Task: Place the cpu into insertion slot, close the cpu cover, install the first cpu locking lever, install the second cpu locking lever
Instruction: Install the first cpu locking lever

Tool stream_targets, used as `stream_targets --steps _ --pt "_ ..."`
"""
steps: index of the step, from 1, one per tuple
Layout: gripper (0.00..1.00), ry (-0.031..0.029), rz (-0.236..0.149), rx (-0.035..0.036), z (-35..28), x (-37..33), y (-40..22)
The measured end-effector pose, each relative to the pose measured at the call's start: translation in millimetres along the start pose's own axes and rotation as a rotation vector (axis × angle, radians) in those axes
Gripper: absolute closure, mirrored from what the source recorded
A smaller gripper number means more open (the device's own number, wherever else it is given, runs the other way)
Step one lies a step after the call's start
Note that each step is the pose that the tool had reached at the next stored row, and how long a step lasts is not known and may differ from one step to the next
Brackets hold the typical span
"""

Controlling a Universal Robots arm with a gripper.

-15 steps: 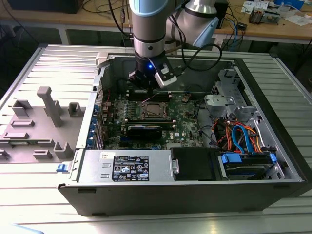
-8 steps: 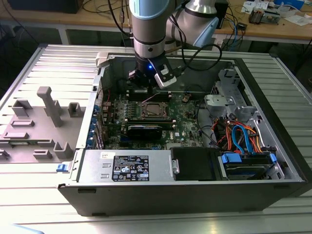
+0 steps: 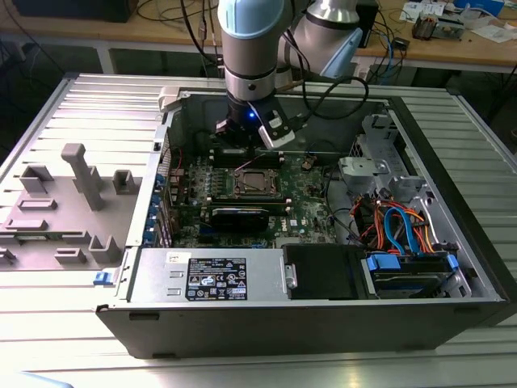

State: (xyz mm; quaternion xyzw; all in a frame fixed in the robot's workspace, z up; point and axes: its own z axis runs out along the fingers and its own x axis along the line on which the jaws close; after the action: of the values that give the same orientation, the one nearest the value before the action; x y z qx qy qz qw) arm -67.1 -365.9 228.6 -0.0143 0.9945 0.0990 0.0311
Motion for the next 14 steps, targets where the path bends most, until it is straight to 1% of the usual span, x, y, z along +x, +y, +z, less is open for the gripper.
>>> stream_targets --steps 6,8,10,14 --pt "0.89 0.0 0.0 0.0 1.3 -4.2 -0.3" --pt "0.89 0.0 0.0 0.0001 2.6 -4.5 -0.6" --pt "0.89 -0.0001 0.0 0.0001 6.3 -4.6 -1.4" --pt "0.89 -0.0001 0.0 0.0001 6.5 -4.8 -1.4"
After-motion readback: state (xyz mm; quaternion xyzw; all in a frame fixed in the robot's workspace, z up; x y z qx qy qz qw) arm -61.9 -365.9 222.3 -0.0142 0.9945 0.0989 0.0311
